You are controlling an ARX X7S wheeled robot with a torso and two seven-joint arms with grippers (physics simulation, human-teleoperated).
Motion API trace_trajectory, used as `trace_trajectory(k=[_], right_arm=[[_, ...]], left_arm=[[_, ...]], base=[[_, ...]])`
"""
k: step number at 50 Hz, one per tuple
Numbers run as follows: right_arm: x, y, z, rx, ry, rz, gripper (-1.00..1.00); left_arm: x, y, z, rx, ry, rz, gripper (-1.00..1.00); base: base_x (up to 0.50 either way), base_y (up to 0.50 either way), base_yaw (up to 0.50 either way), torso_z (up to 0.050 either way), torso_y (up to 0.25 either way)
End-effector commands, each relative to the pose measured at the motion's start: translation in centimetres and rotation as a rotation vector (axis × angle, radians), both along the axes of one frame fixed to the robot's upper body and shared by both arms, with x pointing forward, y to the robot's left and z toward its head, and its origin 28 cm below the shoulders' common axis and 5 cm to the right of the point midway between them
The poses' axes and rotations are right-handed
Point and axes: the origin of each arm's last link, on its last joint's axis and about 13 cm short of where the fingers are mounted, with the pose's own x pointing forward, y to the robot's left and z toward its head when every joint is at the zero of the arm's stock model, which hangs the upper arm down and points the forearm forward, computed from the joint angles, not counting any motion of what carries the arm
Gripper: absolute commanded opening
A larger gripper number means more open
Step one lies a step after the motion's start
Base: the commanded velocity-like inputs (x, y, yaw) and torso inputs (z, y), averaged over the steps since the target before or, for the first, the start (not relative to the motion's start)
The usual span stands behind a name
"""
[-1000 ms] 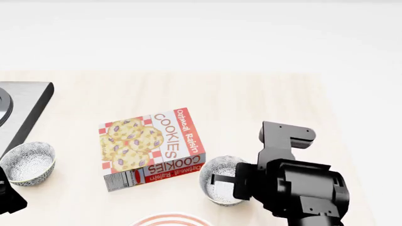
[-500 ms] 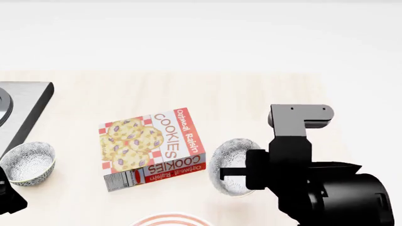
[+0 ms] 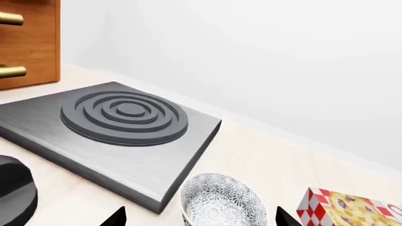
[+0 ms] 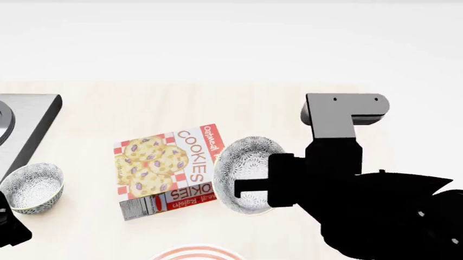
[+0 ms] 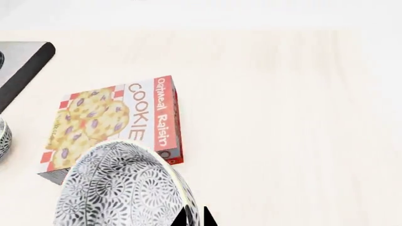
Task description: Pick the akita bowl next to the plate and place it on the plate.
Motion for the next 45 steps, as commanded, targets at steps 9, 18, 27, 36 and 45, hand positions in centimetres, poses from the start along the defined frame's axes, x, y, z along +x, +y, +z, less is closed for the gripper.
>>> trace_trajectory(k=[9, 18, 27, 36, 45], right_arm=[[-1.1, 0.2, -0.3, 0.143, 0.056, 0.100, -1.00], [-1.0, 0.7, -1.5, 0.191, 0.089, 0.136, -1.00], [-1.2, 1.2, -2.6, 0.224, 0.118, 0.177, -1.00], [-1.3, 1.4, -3.8, 0.245, 0.153, 0.212, -1.00], [-1.6, 1.6, -4.7, 0.241, 0.178, 0.237, -1.00]], left_arm=[[0.0, 0.0, 0.0, 0.001, -0.001, -0.001, 1.00], [0.0, 0.0, -0.1, -0.001, 0.000, -0.002, 1.00], [0.1, 0.0, -0.1, 0.000, 0.000, -0.001, 1.00], [0.0, 0.0, -0.1, -0.001, 0.000, -0.001, 1.00], [0.1, 0.0, -0.2, 0.000, 0.001, -0.001, 1.00]], base=[[0.00, 0.00, 0.00, 0.000, 0.000], [0.00, 0.00, 0.00, 0.000, 0.001], [0.00, 0.00, 0.00, 0.000, 0.000], [0.00, 0.00, 0.00, 0.000, 0.000], [0.00, 0.00, 0.00, 0.000, 0.001]])
